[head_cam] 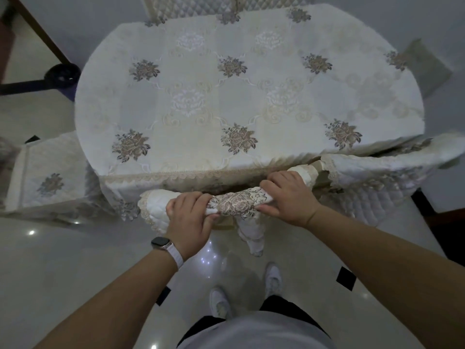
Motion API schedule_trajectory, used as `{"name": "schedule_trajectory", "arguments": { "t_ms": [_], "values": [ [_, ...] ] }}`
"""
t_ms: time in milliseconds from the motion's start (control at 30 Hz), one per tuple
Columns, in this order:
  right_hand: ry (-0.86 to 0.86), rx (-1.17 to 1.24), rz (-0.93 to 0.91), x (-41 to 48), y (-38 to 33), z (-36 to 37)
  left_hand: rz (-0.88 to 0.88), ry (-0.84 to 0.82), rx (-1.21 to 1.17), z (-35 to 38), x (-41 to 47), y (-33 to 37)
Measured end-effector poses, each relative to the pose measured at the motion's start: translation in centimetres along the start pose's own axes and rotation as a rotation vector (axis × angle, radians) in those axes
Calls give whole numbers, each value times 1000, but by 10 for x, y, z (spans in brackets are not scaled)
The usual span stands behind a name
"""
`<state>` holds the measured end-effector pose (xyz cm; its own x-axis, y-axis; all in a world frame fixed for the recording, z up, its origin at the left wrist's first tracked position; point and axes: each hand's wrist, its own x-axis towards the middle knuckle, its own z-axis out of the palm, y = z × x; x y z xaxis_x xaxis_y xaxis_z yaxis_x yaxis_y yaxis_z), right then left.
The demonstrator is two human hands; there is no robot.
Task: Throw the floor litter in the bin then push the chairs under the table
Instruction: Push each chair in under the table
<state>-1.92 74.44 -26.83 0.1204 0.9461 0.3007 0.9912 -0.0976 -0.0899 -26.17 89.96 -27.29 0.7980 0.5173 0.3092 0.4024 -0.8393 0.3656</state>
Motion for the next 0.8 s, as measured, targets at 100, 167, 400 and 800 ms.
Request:
{"name": "schedule_trajectory", "arguments": {
  "t_ms": [100, 167, 400, 800],
  "values": [
    [-30, 42, 19, -1, 0, -2, -6, 3, -2, 0, 1, 1],
    [-41, 74, 48, -3, 2, -4, -7, 3, 4, 0, 1, 2],
    [-45, 99, 97, -8, -2, -6, -19, -18, 7, -1, -1, 2],
    [-84, 150, 111, -13, -4, -13, -63, -60, 4, -8, -3, 7]
  ]
}}
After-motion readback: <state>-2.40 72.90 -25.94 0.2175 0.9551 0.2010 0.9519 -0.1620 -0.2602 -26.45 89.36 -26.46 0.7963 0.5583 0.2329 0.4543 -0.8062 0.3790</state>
